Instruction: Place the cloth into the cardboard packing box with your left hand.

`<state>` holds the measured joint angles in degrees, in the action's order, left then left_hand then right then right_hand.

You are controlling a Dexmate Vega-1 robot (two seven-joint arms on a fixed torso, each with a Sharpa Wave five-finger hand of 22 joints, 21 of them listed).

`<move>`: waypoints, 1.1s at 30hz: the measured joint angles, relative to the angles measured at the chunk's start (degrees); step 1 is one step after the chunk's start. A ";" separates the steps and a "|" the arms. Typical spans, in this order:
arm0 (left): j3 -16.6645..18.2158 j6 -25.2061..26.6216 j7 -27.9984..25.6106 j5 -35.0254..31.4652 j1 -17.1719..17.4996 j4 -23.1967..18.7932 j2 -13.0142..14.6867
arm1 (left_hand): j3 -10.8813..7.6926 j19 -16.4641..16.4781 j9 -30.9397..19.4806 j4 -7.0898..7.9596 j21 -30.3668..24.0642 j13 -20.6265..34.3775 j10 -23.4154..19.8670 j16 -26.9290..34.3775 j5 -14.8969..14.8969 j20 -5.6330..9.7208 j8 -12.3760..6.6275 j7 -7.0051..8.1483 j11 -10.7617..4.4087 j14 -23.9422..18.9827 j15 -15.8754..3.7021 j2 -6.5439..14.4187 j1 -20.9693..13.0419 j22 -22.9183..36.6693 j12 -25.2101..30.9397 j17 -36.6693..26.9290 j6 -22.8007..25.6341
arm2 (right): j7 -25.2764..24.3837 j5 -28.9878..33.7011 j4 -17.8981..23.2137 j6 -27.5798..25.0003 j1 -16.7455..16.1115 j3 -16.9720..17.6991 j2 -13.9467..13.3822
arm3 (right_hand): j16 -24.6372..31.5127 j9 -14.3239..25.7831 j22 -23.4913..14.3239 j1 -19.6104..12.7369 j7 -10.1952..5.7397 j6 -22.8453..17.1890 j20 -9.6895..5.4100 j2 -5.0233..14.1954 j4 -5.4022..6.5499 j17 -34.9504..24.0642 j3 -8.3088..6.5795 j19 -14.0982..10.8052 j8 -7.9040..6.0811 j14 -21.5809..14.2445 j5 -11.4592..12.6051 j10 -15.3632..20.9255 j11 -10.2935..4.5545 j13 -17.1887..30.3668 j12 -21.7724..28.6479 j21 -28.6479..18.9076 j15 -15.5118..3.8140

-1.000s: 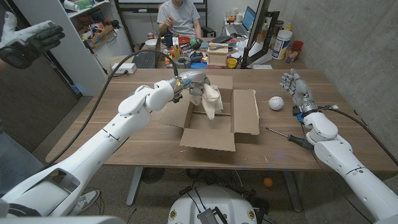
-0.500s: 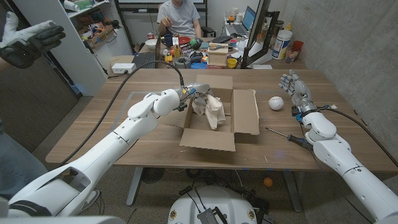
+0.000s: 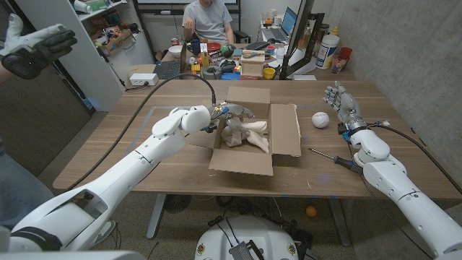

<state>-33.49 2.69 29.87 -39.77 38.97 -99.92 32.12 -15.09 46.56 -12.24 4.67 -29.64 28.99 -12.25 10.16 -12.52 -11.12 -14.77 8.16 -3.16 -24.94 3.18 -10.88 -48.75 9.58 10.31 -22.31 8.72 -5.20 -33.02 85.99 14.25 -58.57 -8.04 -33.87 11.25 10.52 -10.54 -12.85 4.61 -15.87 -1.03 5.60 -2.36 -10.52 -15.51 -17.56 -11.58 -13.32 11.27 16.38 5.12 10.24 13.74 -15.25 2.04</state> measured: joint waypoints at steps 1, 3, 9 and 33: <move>-0.69 0.08 0.21 -0.02 -0.93 -0.15 0.37 | 0.68 0.08 -0.05 0.09 0.29 -0.20 0.77 0.00 -0.23 -0.08 0.43 -0.16 0.30 0.36 0.36 -0.13 0.61 0.00 0.00 0.28 -0.76 | 0.28 -0.07 -0.02 -0.02 0.02 -0.01 0.01 | 0.00 0.00 0.00 0.00 0.00 0.00 0.00 0.00 0.00 0.00 0.00 0.00 0.00 0.00 0.00 0.00 0.00 0.00 0.00 0.00 0.00; -0.69 0.51 1.63 -0.03 -0.93 -0.15 0.37 | 1.83 0.31 -0.15 0.19 0.72 -0.54 2.01 0.00 -0.23 -0.30 1.04 -0.29 1.03 0.87 0.86 -0.38 1.57 0.00 0.00 0.79 -1.94 | 0.28 -0.07 -0.19 -0.02 0.14 -0.05 0.08 | 0.00 0.00 0.00 -0.32 0.00 0.00 0.00 0.32 0.00 0.00 0.00 0.00 0.00 0.00 0.00 0.00 0.00 0.00 0.00 0.00 0.00; -0.81 1.34 3.46 0.26 -1.54 -1.18 0.76 | 3.47 0.46 -0.16 0.68 1.50 -1.08 2.80 0.00 -0.85 -0.93 1.53 -0.99 1.82 1.59 0.89 0.22 3.38 0.00 0.08 1.59 -2.79 | 0.70 -0.17 -0.49 -0.02 0.33 -0.19 0.20 | 0.00 0.00 0.00 -0.31 -0.21 -0.21 0.00 0.30 -0.25 0.00 -0.25 0.00 0.00 0.00 0.00 0.00 0.00 0.00 0.00 -0.01 0.00; 6.49 4.97 1.14 6.48 1.73 -7.41 3.40 | 4.22 -0.77 -0.15 0.48 4.22 -2.34 0.09 1.12 -2.40 -1.08 0.97 -1.31 0.39 0.66 -0.04 2.25 3.58 0.17 1.83 3.19 0.19 | 0.44 0.30 0.30 0.16 0.48 -0.62 0.38 | 0.00 0.00 0.01 -0.30 -0.21 -0.21 0.32 0.30 -0.25 0.00 -0.25 -0.32 0.00 0.01 0.00 -0.01 0.00 0.00 -0.44 0.22 0.00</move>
<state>-27.00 7.66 31.01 -33.29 40.70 -107.32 35.52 -10.87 45.79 -12.39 5.15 -25.42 26.65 -12.16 11.28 -14.91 -12.19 -13.80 6.85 -2.77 -24.28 3.15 -8.63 -45.18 9.75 12.14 -19.12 8.90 -4.76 -32.73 86.29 14.41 -58.08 -8.66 -33.49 11.25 10.52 -10.53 -13.15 4.40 -16.08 -0.71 5.90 -2.60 -10.51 -15.76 -17.87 -11.58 -13.31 11.27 16.38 5.12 10.24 13.30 -15.03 2.04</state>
